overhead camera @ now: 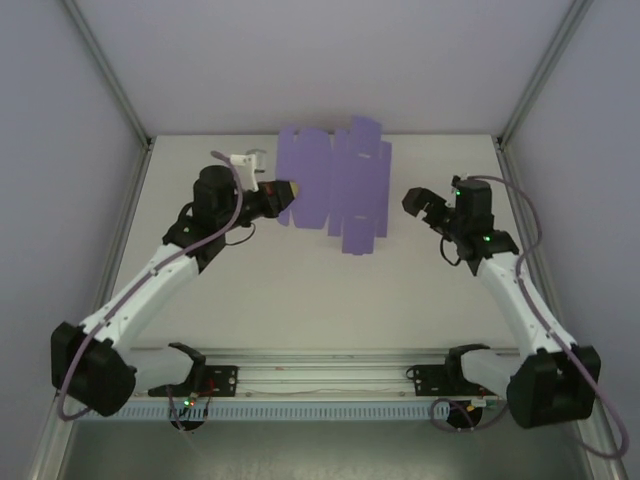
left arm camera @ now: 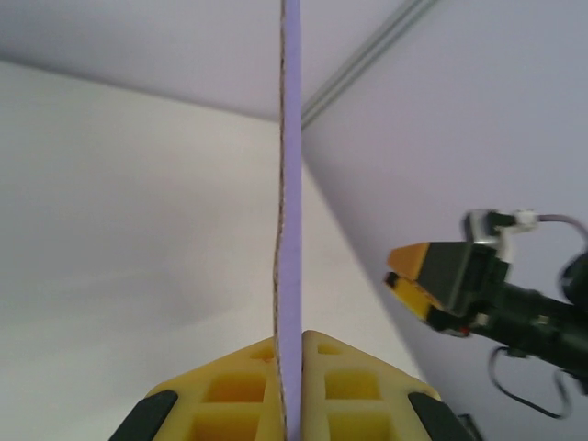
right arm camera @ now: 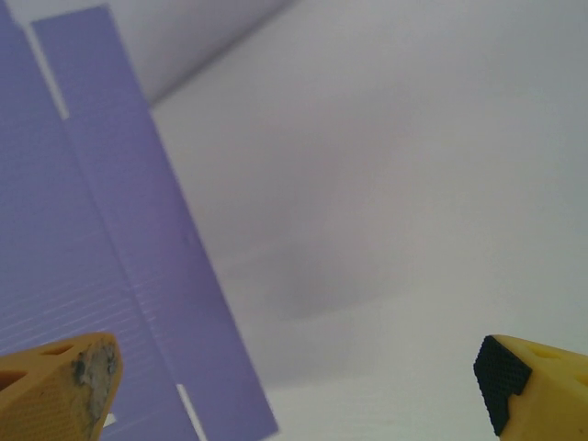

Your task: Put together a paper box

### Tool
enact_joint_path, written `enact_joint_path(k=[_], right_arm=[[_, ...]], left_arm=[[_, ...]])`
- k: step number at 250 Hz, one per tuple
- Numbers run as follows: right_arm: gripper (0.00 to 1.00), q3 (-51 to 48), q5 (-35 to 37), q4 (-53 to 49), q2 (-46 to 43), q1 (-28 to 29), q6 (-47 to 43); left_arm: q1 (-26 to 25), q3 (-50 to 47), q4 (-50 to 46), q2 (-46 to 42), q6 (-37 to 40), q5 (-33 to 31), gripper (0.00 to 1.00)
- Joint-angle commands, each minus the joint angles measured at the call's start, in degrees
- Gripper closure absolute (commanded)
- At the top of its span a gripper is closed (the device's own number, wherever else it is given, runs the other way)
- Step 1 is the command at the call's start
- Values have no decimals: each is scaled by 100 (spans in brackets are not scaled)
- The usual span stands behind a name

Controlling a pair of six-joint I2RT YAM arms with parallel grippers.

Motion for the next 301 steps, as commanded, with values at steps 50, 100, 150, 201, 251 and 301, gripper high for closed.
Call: enact_joint_path(k=[50,100,150,201,251,301], right_arm=[[6,-538,-2764,1134,-602,-623,343],[20,-415,-3472,1848,-153,-725,792],[45,-288,-4151,2582,144,-740,1261],[51,-385,-4622,3101,53,-742,1650],[74,-452,-4670,3062,-60,-737,1597],[87,-524,-4819,3338,-136,-734,1671]], left_arm=[[30,-377,1386,-694,-1057,853,100],[35,-287,1350,-838,-1225,1152,100],[35,-387,1148,-1004,-1077,825,100],[29,-418,1178,-955,-1091,745,100],[31,-432,1078,-973,-995,524,100],[35,-481,970,-984,-881,415,100]])
